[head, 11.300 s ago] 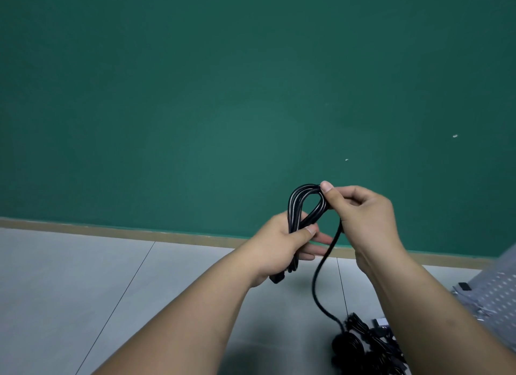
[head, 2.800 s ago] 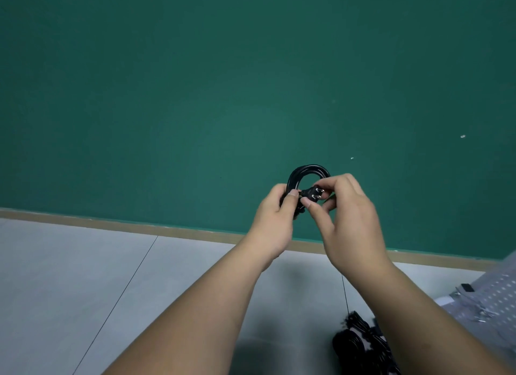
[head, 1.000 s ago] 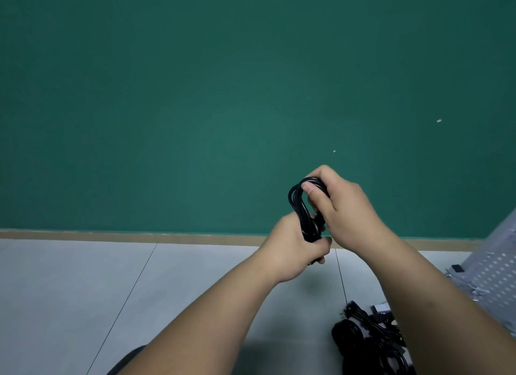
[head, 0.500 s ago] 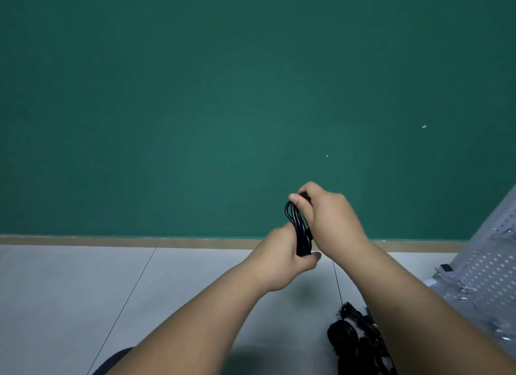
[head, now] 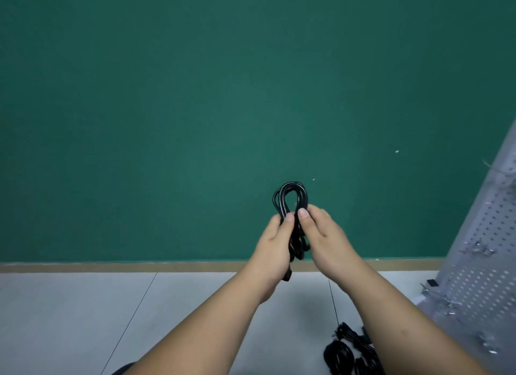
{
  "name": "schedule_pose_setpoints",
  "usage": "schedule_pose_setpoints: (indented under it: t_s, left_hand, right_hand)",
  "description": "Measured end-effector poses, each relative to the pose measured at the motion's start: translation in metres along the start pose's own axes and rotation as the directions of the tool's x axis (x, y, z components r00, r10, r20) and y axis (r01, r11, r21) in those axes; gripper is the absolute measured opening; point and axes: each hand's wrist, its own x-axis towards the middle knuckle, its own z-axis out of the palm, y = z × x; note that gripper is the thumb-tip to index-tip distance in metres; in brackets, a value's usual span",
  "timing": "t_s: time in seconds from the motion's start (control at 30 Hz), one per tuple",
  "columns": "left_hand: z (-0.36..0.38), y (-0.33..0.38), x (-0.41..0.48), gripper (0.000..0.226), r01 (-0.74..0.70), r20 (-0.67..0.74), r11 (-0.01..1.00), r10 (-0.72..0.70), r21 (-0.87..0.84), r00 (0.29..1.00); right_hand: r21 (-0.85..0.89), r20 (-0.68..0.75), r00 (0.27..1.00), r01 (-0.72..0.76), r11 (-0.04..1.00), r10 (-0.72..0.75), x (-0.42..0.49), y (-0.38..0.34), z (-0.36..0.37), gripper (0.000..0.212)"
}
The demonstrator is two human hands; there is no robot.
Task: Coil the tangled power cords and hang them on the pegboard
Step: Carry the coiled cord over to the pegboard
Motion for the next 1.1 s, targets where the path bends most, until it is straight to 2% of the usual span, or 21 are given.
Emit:
schedule_pose_setpoints:
  t_s: [0.07, 0.13, 0.27, 0.33, 0.5, 0.63, 0.77, 0.83, 0.97, 1.1]
  left_hand:
    - [0.009, 0.013, 0.001, 0.031, 0.000, -0.032, 0.994, -0.004, -0.113, 0.999]
    - [0.020, 0.025, -0.001, 0.032, -0.013, -0.028, 0.991, 0.009, -0.136, 1.000]
    - [0.047, 0.046, 0.000, 0.027, -0.027, -0.011, 0.986, 0.025, -0.162, 1.000]
    - [0.061, 0.055, 0.003, 0.024, -0.053, -0.032, 0.983, 0.048, -0.176, 0.998]
    - [0.073, 0.066, 0.015, 0.021, -0.103, -0.039, 0.970, 0.097, -0.220, 0.995]
    - [0.072, 0.059, 0.032, 0.018, -0.170, -0.056, 0.964, 0.162, -0.205, 0.985]
    - [0.081, 0.057, 0.058, 0.013, -0.204, -0.061, 0.957, 0.195, -0.208, 0.979]
    - [0.090, 0.058, 0.070, 0.014, -0.216, -0.026, 0.958, 0.215, -0.191, 0.976]
    - [0.119, 0.062, 0.079, 0.020, -0.198, 0.139, 0.955, 0.232, -0.221, 0.963]
    - [0.150, 0.066, 0.078, 0.024, -0.189, 0.261, 0.942, 0.263, -0.277, 0.929]
  right_hand:
    - [-0.067, -0.006, 1.000, 0.019, 0.998, -0.019, -0.005, 0.002, 0.001, 0.028]
    - [-0.052, -0.081, 0.996, 0.022, 0.998, -0.026, -0.006, 0.001, -0.003, 0.029]
    - [0.066, -0.246, 0.969, 0.015, 0.998, 0.002, -0.007, 0.001, -0.017, 0.037]
    - [0.149, -0.294, 0.956, 0.030, 0.988, 0.015, -0.008, -0.004, -0.024, 0.035]
    - [0.314, -0.356, 0.930, 0.026, 0.949, 0.092, -0.007, -0.013, -0.024, 0.042]
    - [0.287, -0.414, 0.907, 0.048, 0.957, 0.079, -0.001, -0.016, -0.032, 0.030]
    - [0.334, -0.439, 0.894, 0.066, 0.940, 0.093, 0.010, -0.015, -0.047, 0.030]
    - [0.352, -0.502, 0.853, 0.052, 0.934, 0.142, 0.013, -0.011, -0.059, 0.033]
    - [0.394, -0.594, 0.777, 0.052, 0.918, 0.211, 0.009, -0.013, -0.089, 0.032]
    - [0.318, -0.690, 0.697, 0.051, 0.947, 0.194, 0.002, -0.020, -0.119, 0.031]
